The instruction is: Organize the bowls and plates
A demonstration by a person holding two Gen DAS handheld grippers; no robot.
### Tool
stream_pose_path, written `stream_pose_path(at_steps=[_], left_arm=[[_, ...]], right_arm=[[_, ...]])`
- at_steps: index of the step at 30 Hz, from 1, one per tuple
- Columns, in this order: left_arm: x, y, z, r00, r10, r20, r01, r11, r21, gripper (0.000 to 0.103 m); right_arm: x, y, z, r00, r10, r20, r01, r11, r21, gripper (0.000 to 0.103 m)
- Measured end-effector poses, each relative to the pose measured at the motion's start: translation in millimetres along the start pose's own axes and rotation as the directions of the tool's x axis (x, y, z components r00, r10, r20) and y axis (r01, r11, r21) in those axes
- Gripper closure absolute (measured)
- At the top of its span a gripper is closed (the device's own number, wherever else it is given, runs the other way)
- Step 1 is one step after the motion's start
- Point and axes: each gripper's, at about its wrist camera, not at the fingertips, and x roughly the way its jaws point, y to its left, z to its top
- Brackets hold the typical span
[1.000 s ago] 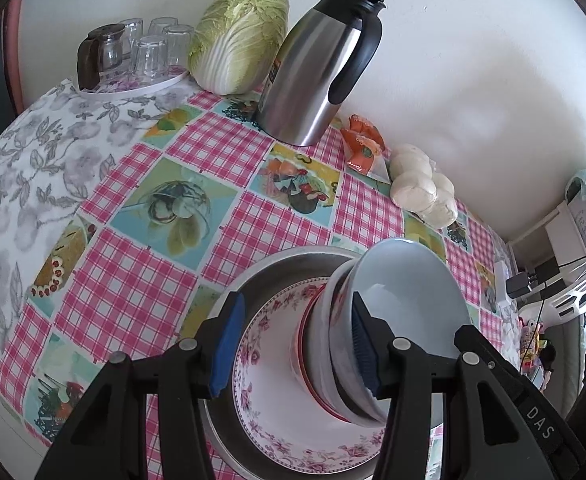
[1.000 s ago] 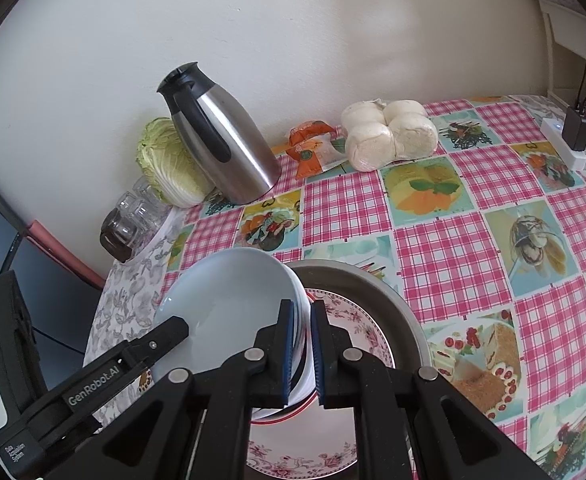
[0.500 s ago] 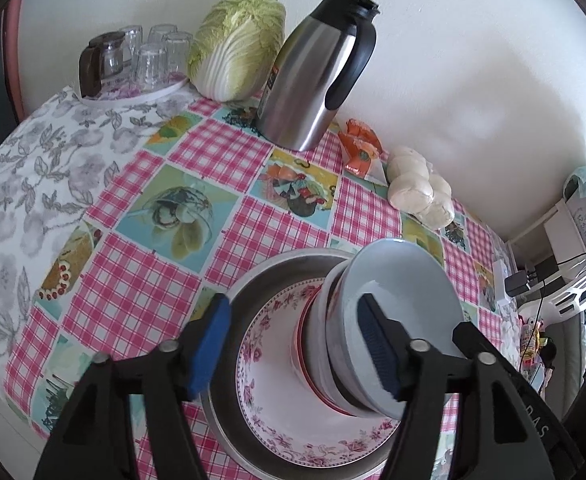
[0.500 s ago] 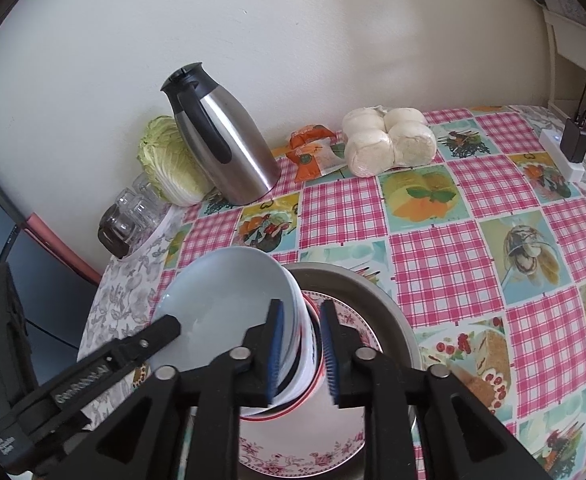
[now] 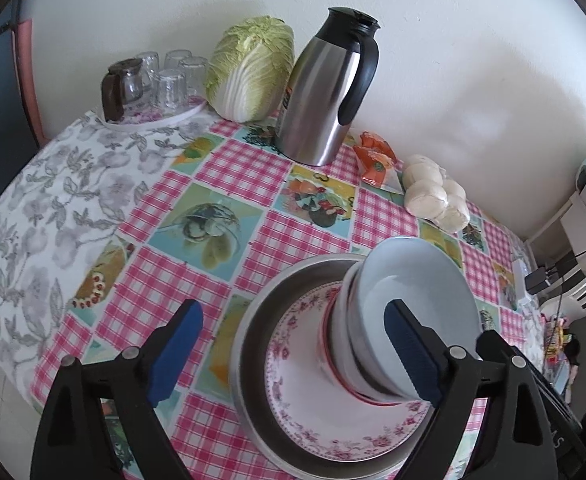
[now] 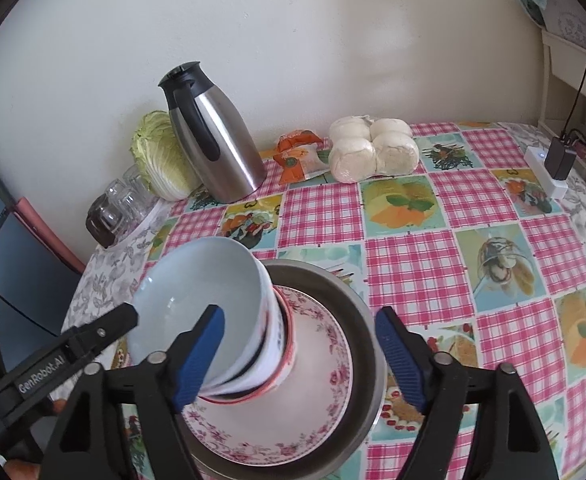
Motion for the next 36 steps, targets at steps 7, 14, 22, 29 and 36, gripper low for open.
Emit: stream_pose_path(at_steps=[7,14,22,29,36], left_arm=[[-9.7,3.4,-13.0,0.997,0.059,0.05,-0.061,0.997,0.047,0.0],[-14.3,8.6,-31.8,0.994,0.093,0.055,-0.1,0.986,0.136,0.0],[-10.3,17.9,-50.0,0.994,0.104,0.036,-0.109,0.972,0.208,0.0],[-13.5,28.3,-51.5,0.997,0.056,0.048,-0.065,0.972,0.225,0.0],[-6.1,40.8,-57.8,0.998,0.049,0.032,-0.056,0.961,0.27,0.0]], right_arm=[[-7.6,-12.3,-8.2,0.999,-0.026,0.019,0.026,1.0,-0.017,0.0],[-16.7,-16.2,-20.6,0.999,-0.021,0.027,0.023,0.999,-0.044,0.0],[-19.8,-15.2,-38.3,0.999,-0.041,-0.003,0.04,0.995,-0.094,0.0],[-17.0,-12.9,-53.2,0.998,-0.048,-0.038,0.042,0.99,-0.131,0.0],[-16.0,-8.3,-61.7,0.996,-0.068,-0.055,0.058,0.984,-0.17,0.0]])
